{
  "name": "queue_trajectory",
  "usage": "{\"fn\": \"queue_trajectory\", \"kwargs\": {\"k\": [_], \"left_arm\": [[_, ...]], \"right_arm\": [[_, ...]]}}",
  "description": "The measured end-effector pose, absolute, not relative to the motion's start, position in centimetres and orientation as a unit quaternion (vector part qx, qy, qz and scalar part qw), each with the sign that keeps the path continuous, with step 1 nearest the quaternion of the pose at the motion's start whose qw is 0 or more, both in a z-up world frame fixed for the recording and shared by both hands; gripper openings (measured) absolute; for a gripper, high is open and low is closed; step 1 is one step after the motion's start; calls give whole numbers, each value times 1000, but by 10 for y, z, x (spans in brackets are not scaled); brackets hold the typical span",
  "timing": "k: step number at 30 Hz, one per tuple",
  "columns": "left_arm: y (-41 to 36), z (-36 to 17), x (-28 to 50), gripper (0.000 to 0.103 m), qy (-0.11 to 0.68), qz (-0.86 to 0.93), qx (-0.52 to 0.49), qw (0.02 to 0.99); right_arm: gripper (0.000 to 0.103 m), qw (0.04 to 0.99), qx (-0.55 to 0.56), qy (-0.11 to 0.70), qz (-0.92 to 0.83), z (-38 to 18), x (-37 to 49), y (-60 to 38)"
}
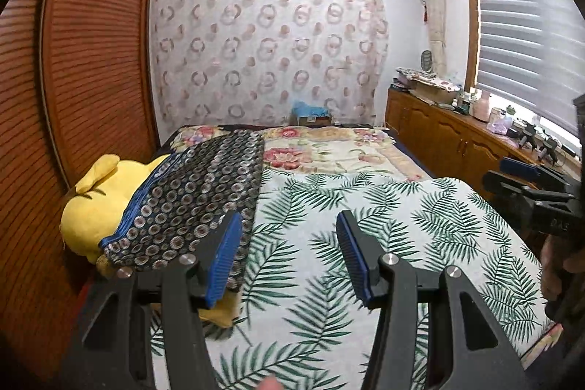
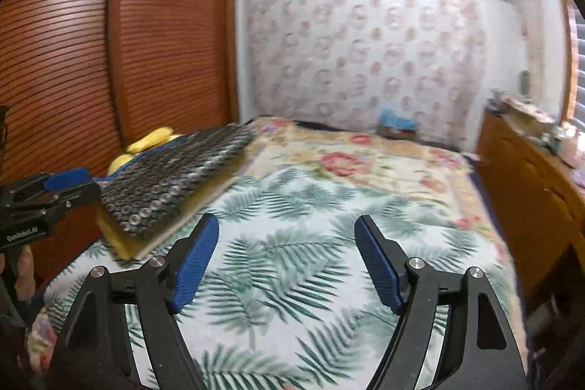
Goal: Fold small clothes
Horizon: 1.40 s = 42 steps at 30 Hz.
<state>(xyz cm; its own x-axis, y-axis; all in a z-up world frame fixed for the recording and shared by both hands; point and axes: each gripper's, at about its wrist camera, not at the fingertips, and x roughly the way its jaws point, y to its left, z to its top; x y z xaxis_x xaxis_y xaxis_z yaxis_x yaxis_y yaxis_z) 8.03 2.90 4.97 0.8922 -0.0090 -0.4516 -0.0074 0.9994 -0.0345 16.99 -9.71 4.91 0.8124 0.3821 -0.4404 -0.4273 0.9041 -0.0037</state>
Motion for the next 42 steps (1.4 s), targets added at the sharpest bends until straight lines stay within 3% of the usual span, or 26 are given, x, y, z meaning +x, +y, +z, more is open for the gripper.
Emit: {"fn": "queue_trajectory", "kwargs": {"k": [12,42], "left_arm": [[-6,61,76,53,219,-5,-2,976],[-10,61,77,53,220,-8,-4,975]], "right_arm": [[81,969,-9,195,153,55,133,-155],[81,969,-6,194,152,53,133,-163]]}}
